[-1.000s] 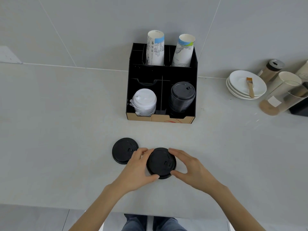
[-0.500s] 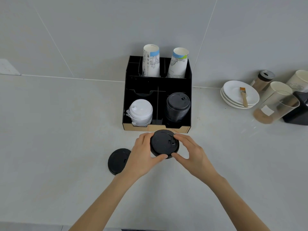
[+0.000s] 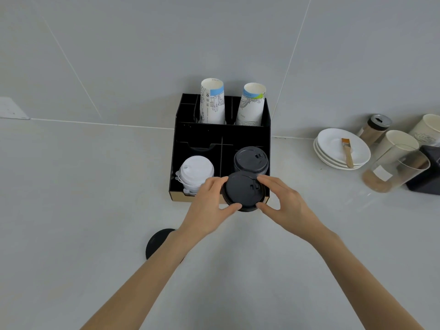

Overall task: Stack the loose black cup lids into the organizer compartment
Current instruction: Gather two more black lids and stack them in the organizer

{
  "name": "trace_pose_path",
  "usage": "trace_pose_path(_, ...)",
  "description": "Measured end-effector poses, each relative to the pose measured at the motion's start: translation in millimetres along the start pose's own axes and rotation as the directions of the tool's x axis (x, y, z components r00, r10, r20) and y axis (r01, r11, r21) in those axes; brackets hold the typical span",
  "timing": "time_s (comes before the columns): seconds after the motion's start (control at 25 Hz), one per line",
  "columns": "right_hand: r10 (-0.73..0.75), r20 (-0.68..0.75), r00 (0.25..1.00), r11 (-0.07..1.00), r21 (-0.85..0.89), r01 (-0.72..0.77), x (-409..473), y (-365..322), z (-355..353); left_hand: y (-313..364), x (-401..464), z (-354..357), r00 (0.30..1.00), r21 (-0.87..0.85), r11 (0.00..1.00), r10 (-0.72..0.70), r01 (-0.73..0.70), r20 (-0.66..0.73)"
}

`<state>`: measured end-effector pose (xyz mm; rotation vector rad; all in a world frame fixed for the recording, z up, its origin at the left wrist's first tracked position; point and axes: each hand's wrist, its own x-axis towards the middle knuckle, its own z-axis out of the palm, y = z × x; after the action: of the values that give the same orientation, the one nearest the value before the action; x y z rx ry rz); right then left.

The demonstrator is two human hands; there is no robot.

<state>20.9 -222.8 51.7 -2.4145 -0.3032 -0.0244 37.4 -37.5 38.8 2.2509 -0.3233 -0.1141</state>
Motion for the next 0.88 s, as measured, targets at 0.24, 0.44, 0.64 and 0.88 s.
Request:
trace_pose_path(0.24, 0.017, -0.036, 0.999, 0.999, -0.037, -0.018, 34, 14, -16, 14, 37, 9, 0.998, -0.004, 1.0, -0.03, 0.03, -0.05)
trace_pose_path(0.44, 0.021, -0.031, 0.999, 0.997, -0.069, -0.023, 62, 27, -25, 17, 67, 19, 0.995, 0.016, 0.998, -0.067, 0.068, -0.07)
trace_pose_path(0.64, 0.038, 0.003, 0.999, 0.996, -0.079, -0.037, 83, 36, -24, 12, 88, 24, 0.99, 0.015, 0.994, -0.109, 0.111, -0.088)
trace_pose_path(0.88, 0.072, 0.033, 0.997, 0.993, -0.091, -0.069, 89, 47, -16, 4, 94, 33, 0.986, 0.023, 0.988, -0.152, 0.154, -0.067)
